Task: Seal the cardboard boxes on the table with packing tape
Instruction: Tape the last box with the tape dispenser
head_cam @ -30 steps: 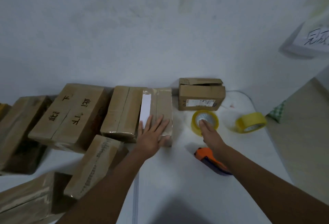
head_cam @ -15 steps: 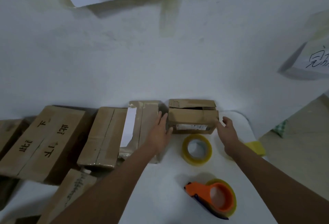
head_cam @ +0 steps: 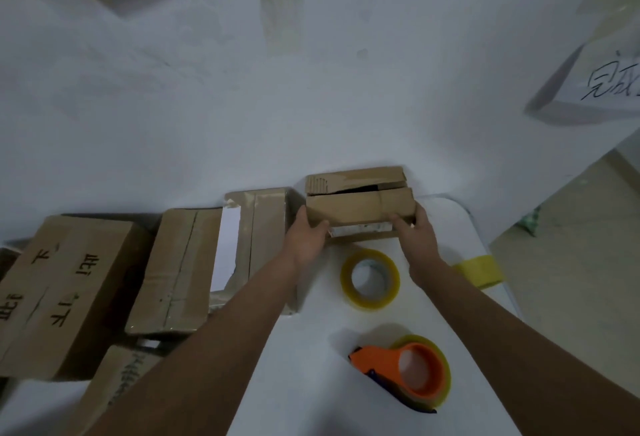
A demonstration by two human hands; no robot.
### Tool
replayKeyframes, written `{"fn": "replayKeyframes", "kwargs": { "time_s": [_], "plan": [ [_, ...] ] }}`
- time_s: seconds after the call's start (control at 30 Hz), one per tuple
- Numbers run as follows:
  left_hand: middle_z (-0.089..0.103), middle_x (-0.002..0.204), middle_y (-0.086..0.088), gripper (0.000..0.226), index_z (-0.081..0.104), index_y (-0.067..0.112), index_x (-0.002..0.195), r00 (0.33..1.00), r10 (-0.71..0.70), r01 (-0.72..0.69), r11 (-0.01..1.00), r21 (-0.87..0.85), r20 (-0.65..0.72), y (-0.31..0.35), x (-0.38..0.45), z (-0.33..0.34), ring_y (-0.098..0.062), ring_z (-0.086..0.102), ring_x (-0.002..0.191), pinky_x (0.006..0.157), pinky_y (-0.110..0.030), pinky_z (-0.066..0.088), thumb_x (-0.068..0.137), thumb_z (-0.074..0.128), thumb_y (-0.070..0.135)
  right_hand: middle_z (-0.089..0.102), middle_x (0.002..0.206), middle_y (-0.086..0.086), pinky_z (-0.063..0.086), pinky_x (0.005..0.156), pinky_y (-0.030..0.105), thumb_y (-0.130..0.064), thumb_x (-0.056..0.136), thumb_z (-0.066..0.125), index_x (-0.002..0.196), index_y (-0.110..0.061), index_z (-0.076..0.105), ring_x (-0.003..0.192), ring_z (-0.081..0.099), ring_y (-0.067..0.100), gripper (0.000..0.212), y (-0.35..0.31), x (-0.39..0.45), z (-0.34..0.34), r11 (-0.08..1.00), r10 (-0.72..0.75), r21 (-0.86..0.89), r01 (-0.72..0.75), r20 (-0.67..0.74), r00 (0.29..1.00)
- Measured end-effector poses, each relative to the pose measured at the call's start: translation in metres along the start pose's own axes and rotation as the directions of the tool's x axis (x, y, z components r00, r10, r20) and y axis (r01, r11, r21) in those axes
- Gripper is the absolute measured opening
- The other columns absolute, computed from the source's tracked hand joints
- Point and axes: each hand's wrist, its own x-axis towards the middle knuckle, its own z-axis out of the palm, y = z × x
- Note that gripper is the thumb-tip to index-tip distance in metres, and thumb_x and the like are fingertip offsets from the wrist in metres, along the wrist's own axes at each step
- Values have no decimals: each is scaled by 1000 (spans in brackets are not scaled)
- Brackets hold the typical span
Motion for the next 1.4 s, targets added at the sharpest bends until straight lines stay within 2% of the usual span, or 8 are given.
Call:
{"fn": "replayKeyframes", "kwargs": {
  "time_s": [0.27,0.43,0.67,0.8,0.9,1.03,1.23,1.4],
  "plan": [
    [61,114,21,32,48,30,132,965,244,-252,964,-81,-97,27,-86,-18,7,56,103,85,-11,43,102,54,31,55,128,-4,45,104,47,-66,83,52,133,-32,49,118,54,18,61,-21,-53,-2,987,-149,40,158,-181,972],
    [62,110,23,26,50,32,125,919,320,-346,935,-76,-231,22,-149,-40,6,59,102,75,-5,46,100,55,35,52,119,0,50,98,47,-74,80,46,117,-30,50,109,57,17,58,-19,-109,-8,969,-206,93,229,-213,955],
    [54,126,4,40,47,32,121,899,286,-332,939,-90,-333,-34,-223,-55,-9,58,111,81,-27,54,90,57,56,55,119,1,52,93,43,-72,82,50,103,-38,52,104,59,12,40,4,-187,-9,960,-175,183,212,-201,964],
    [54,125,5,35,48,32,120,906,247,-296,950,-98,-345,-71,-259,-51,-9,58,110,81,-27,54,92,58,51,53,119,-5,57,67,22,-66,89,49,108,-38,51,103,58,10,34,29,-225,-10,972,-116,181,147,-171,978],
    [53,127,4,34,48,28,123,913,189,-236,968,-90,-362,-97,-277,-55,-4,57,106,69,-14,48,95,59,43,51,116,-9,57,83,44,-73,82,50,103,-50,49,106,56,14,31,51,-245,-3,988,-98,102,116,-166,981],
    [51,128,3,25,46,30,119,915,163,-197,979,-55,-368,-138,-292,-65,0,56,102,59,-8,47,98,57,37,56,110,2,50,89,39,-38,97,55,112,-20,52,104,56,20,24,77,-265,10,988,-151,6,152,-81,985],
    [51,125,-2,23,47,24,117,918,99,-125,991,-45,-383,-195,-297,-70,-4,56,104,65,-8,47,98,60,21,54,103,9,52,82,47,-21,94,59,103,-16,53,93,56,24,12,120,-280,22,966,-103,-226,126,114,988],
    [40,140,-5,45,41,20,135,943,95,-72,994,82,-318,-223,-302,-65,-17,52,120,88,-20,47,96,63,18,56,106,-1,42,70,17,-17,96,59,111,-18,54,96,58,14,16,138,-288,10,947,-93,-288,139,168,981]
  ]
}}
